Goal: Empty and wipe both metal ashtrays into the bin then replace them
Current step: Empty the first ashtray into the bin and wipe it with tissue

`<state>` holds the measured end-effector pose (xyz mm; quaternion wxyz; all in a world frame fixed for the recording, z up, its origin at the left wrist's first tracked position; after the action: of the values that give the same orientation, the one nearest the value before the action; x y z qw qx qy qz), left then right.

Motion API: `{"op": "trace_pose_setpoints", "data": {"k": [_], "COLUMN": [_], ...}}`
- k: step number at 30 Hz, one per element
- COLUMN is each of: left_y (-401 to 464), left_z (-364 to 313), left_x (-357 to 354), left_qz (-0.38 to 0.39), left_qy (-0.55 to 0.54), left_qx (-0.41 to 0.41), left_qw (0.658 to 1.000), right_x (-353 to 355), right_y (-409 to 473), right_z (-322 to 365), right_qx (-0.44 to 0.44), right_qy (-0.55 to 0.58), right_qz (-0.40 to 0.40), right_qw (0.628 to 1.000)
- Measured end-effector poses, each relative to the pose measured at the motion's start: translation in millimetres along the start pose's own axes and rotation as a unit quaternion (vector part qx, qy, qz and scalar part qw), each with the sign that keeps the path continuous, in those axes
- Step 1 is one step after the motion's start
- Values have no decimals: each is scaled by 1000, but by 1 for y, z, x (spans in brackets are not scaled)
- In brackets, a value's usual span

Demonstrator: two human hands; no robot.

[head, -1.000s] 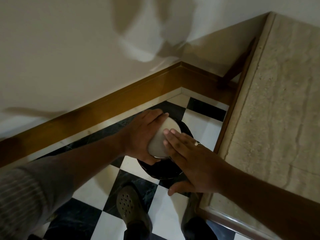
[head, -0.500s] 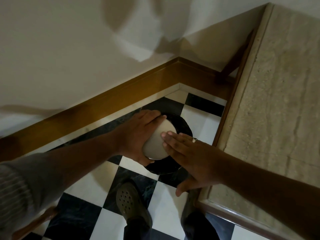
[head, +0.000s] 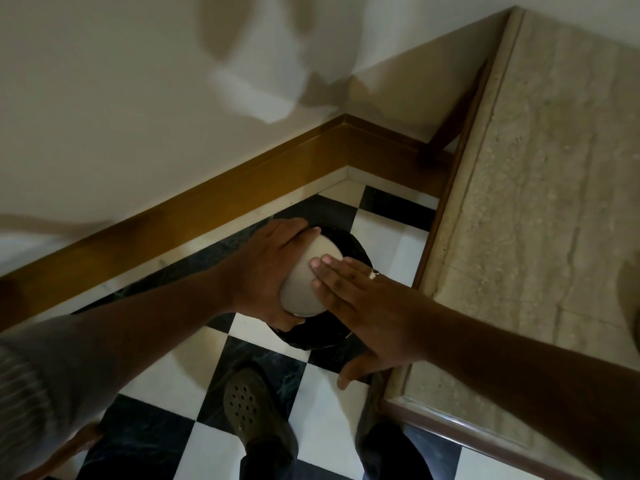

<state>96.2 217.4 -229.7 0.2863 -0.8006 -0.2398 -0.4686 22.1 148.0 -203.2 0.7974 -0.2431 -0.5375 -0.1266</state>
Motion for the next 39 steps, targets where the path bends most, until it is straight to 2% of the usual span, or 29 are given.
{"op": "trace_pose_setpoints", "data": {"k": [6,13,16,19,24,27,31,39], "left_y": [0,3,3,1,1,1,0,-2], "left_z": [-1,-7,-7,-8,-8,-5,-5,-11], "left_x": [-2,3,7,9,3,-2,0,-4], "left_qz": [10,-17,-12,-14,-14,-7,-42,-36], "left_qy": [9,-17,-6,-11,-26,-26,-50,-46], "left_qx": [2,-9,-3,2,8,28,50,30], "left_qw": [1000,1000,1000,1000,1000,999,997,998], "right_x": [-2,8,3,7,7,-1,2,0], "right_y": [1,-5,-6,-9,-2,0,2,-3], "right_z": [3,3,5,5,3,5,3,-2], "right_qx": [3,-48,-55,-51,-108,-128,-128,-122], "right_qy": [-4,1,18,7,41,67,51,31], "right_qz": [-11,-44,-17,-41,-71,-48,-51,-34], "right_qw": [1000,998,998,998,991,988,989,991]}}
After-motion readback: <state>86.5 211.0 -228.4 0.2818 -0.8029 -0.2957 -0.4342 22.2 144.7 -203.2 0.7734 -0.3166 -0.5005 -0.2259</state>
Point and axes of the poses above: each hand's wrist, its own y-axis towards the middle knuckle, its own x-axis out of the back of the hand, z = x × y, the point moved 10 cm from there along y, towards the middle knuckle, and after that the axes turned 6 degrees about x, right-handed, at the moved point
